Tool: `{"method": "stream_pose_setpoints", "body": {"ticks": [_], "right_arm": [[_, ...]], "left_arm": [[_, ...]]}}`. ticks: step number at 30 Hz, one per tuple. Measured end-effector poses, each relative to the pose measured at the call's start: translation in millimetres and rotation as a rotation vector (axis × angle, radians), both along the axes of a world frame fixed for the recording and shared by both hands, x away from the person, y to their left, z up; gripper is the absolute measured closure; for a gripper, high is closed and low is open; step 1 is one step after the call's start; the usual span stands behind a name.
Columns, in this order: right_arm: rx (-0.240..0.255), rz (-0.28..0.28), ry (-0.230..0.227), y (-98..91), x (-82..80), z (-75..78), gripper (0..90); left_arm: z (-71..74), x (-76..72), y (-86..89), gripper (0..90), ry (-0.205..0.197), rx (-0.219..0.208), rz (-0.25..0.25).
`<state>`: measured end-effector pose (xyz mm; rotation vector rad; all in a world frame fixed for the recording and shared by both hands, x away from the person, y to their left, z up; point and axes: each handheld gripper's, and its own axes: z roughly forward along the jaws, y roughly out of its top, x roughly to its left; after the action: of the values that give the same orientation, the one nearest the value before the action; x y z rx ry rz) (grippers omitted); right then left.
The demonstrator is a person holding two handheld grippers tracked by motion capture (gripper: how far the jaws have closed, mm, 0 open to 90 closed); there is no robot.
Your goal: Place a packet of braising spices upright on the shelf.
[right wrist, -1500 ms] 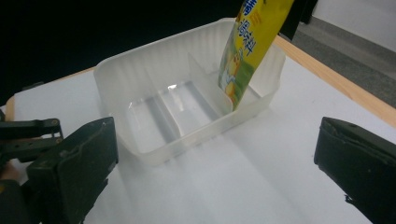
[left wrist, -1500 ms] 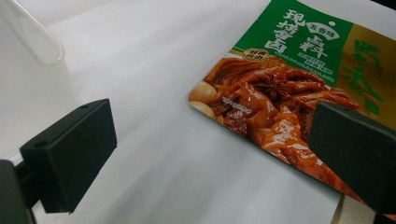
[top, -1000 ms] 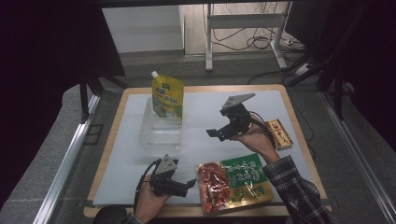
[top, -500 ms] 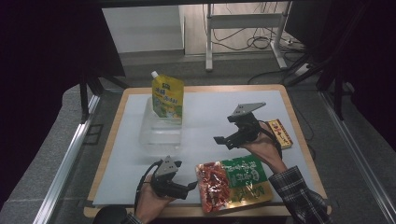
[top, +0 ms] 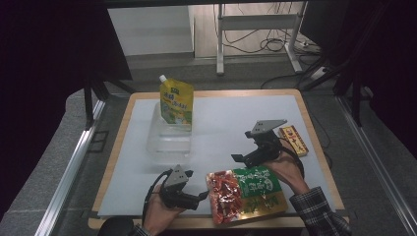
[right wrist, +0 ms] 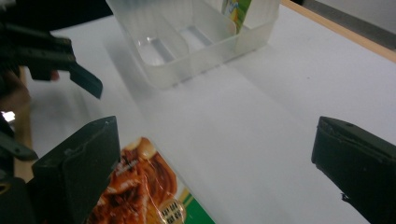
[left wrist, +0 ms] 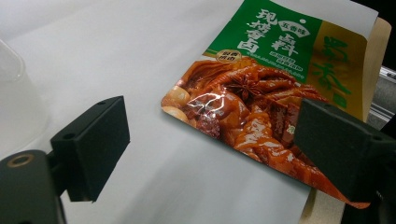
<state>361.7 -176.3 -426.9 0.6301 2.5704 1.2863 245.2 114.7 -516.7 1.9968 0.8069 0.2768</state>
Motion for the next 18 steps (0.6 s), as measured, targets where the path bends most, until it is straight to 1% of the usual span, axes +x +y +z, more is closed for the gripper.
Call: {"method": "stream_pose_setpoints", "body": {"ticks": [1, 3, 7, 14, 16, 17, 18], "right_arm": [[-0.011, 0.003, -0.015, -0.7, -2.0, -1.3, 1.2], [-0.043, 0.004, -0.06, -3.1, -7.6, -4.6, 1.1], [-0.056, 0.0, -0.075, -5.8, -11.8, -6.4, 1.0], [-0.03, -0.017, -0.048, -16.9, -19.2, -9.6, 1.1], [-0.034, -0.023, -0.015, -21.4, -21.2, -12.1, 1.0], [-0.025, -0.031, -0.002, -25.6, -23.2, -15.2, 1.0], [-0.025, -0.031, -0.002, -25.6, -23.2, -15.2, 1.0]], "left_arm": [[0.3, -0.1, 0.2, 11.4, -0.001, -0.001, -0.001], [0.6, -0.3, 0.5, 13.6, -0.001, -0.002, -0.003], [0.8, -0.9, -0.2, 15.0, -0.004, 0.005, -0.009], [-0.4, -2.1, -4.4, 20.7, 0.003, 0.027, -0.047], [-0.4, -2.6, -5.9, 22.5, -0.001, 0.034, -0.053], [-0.2, -2.7, -6.2, 24.6, -0.001, 0.031, -0.057], [-0.2, -2.7, -6.2, 25.6, -0.001, 0.031, -0.057]]}}
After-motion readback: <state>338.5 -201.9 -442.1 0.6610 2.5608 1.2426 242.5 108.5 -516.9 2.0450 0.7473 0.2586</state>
